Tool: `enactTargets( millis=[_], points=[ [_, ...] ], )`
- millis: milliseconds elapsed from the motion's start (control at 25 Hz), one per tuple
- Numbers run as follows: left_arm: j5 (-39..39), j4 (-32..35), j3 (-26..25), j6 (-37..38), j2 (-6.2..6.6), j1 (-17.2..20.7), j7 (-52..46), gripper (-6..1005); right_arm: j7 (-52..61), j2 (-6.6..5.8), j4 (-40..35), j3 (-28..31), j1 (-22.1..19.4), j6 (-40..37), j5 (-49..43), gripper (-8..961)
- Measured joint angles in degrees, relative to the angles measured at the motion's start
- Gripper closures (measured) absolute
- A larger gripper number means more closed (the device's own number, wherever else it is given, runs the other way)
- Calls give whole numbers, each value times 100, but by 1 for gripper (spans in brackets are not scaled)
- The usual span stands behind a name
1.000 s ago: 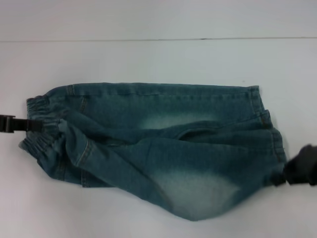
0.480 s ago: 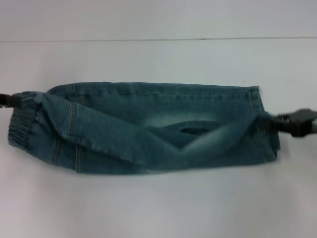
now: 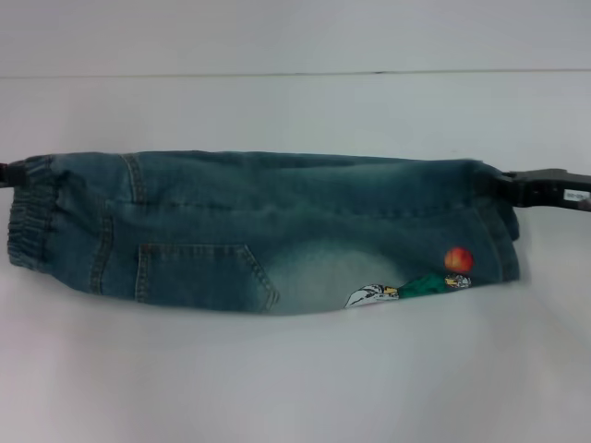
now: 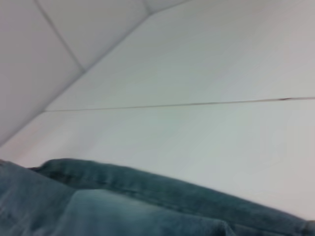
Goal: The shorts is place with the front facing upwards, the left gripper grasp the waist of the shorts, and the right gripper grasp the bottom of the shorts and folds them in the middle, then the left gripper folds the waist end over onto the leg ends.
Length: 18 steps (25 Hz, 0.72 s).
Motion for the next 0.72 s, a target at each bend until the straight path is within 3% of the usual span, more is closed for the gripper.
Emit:
enactTargets(
  millis=[320,720],
  points=[
    [-87,-30,125,-528,-136,-12,76,898,-84,276,2,17,262,813,19,937],
    [-87,-16,359,-1040,-259,-7,83,893,-378,319,5,25,327,1069,462,936]
  ],
)
